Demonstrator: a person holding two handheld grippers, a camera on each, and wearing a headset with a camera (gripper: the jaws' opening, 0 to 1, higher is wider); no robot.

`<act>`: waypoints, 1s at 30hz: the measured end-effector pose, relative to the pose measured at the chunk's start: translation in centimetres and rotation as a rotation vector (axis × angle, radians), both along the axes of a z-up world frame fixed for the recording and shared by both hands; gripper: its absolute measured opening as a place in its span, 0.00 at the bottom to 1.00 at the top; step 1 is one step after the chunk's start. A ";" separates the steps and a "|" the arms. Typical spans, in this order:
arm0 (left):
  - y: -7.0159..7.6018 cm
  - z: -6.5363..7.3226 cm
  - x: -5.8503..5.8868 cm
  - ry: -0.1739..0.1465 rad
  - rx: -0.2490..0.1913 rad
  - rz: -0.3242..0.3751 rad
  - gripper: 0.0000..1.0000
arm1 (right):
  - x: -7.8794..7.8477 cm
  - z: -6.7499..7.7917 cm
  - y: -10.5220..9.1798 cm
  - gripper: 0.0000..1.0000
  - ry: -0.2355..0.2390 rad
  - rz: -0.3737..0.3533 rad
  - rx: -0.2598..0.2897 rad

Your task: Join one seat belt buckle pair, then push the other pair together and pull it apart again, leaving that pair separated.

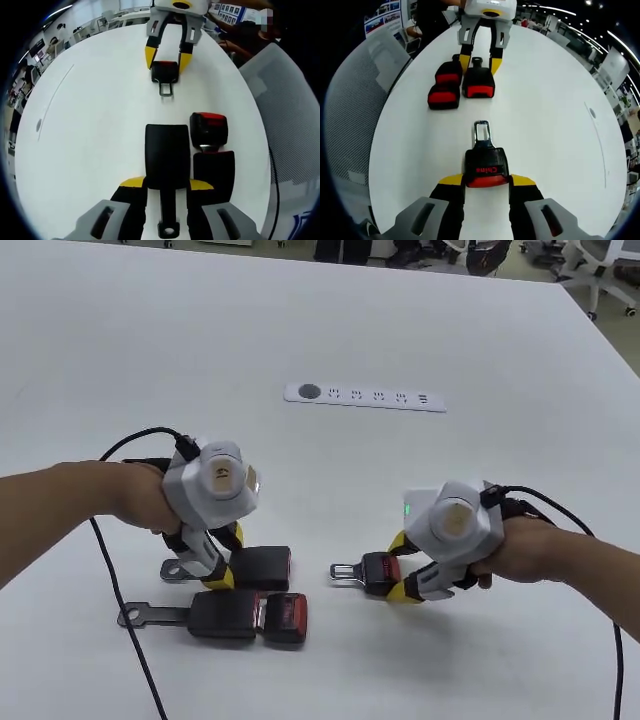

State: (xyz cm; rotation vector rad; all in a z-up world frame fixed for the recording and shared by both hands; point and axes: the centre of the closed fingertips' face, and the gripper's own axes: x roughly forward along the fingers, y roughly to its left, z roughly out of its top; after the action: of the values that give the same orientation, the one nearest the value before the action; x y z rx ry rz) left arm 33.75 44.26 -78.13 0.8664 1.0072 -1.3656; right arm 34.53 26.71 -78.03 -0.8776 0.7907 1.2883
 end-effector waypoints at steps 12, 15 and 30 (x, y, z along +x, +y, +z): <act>0.0 0.0 -0.1 -0.016 0.004 -0.031 0.31 | -0.3 0.2 -0.3 0.31 0.014 -0.001 -0.008; 0.1 -0.1 0.0 -0.030 0.006 -0.054 0.31 | -0.3 0.0 -0.3 0.31 0.009 0.010 -0.007; 0.5 -0.1 0.4 -0.071 0.017 -0.051 0.32 | -0.1 0.2 -0.5 0.39 -0.017 0.010 -0.003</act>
State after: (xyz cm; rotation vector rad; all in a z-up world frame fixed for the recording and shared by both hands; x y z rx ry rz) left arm 34.20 44.80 -78.22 0.9526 0.9494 -1.3618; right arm 34.48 26.24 -77.81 -0.8952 0.7761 1.2867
